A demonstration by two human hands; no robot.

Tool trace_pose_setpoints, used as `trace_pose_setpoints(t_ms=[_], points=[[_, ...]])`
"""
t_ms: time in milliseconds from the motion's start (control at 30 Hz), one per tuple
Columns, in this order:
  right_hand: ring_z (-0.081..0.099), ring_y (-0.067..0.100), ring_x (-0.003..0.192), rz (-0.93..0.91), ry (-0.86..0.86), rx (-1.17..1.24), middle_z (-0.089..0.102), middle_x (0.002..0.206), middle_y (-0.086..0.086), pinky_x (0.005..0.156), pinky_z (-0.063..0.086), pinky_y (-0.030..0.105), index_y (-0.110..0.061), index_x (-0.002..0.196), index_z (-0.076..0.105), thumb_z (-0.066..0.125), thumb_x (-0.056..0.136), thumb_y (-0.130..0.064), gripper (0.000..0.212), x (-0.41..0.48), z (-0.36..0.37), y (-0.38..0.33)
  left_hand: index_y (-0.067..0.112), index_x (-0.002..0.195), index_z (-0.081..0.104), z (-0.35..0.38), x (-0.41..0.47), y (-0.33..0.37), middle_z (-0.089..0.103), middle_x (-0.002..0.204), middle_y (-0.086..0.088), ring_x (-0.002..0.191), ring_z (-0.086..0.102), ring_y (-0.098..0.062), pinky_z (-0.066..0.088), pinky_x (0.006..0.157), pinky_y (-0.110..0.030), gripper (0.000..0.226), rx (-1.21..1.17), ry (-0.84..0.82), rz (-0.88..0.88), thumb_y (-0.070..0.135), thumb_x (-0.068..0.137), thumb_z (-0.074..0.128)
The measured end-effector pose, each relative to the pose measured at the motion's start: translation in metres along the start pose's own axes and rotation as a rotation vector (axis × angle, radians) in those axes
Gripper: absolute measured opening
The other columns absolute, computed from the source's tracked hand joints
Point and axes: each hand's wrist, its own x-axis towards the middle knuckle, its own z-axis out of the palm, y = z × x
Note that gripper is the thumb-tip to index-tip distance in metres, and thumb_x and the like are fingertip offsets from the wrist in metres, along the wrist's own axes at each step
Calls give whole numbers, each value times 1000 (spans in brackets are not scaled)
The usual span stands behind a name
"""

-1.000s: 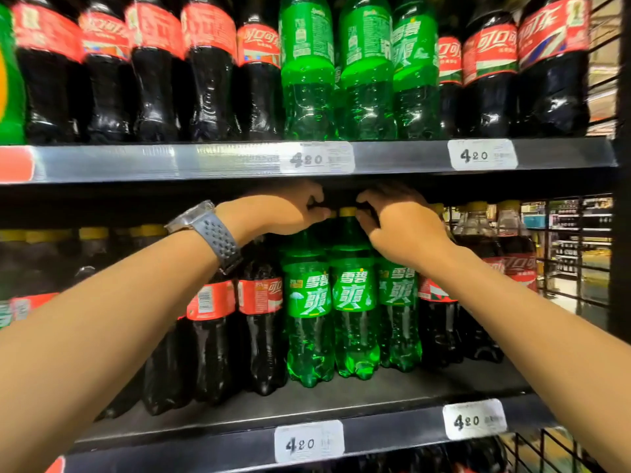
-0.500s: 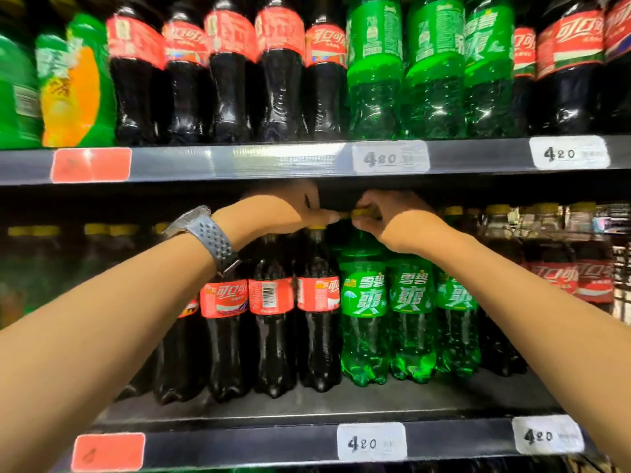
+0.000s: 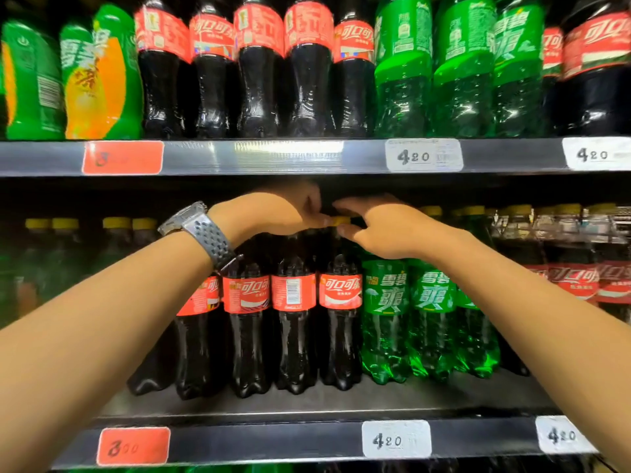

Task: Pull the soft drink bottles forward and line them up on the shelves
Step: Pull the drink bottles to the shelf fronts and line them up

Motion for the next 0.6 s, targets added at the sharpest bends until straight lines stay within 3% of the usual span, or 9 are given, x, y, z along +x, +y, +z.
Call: trace_pose_setpoints(t_ms=[100,233,433,533,600], points=[[55,25,110,0,-9,-7,58,126,1,92,47,39,-35,123,53,53,90,-43,34,1,0,-6,18,76,59,-2,-12,-11,59,73,-2,64,56,-20,35,52,-27,42,234,58,-59,60,83,58],[58,25,99,23,-12,-7,63,111,0,87,50,40,-34,112,57,59,88,-38,25,5,0,-11,17,72,65,0,-15,-17,60,68,-3,61,56,-21,34,50,-26,46,211,107,-72,62,77,63],[59,22,95,46,1,18,64,105,-3,85,51,39,-36,110,57,60,87,-40,24,5,2,-11,19,95,71,-2,-18,-26,70,89,0,84,66,-19,54,80,-39,13,-38,5,73,27,85,69],[59,22,96,46,12,14,64,106,-3,85,51,38,-36,114,56,58,88,-39,25,3,3,-13,20,103,68,-2,-23,-30,71,97,0,92,66,-17,52,89,-42,16,-114,-7,86,19,87,66],[59,22,96,42,17,16,64,106,-3,85,51,38,-35,115,56,57,89,-39,26,1,3,-14,22,112,64,-1,-27,-31,70,104,1,95,65,-16,51,90,-39,25,-132,3,57,25,87,67]])
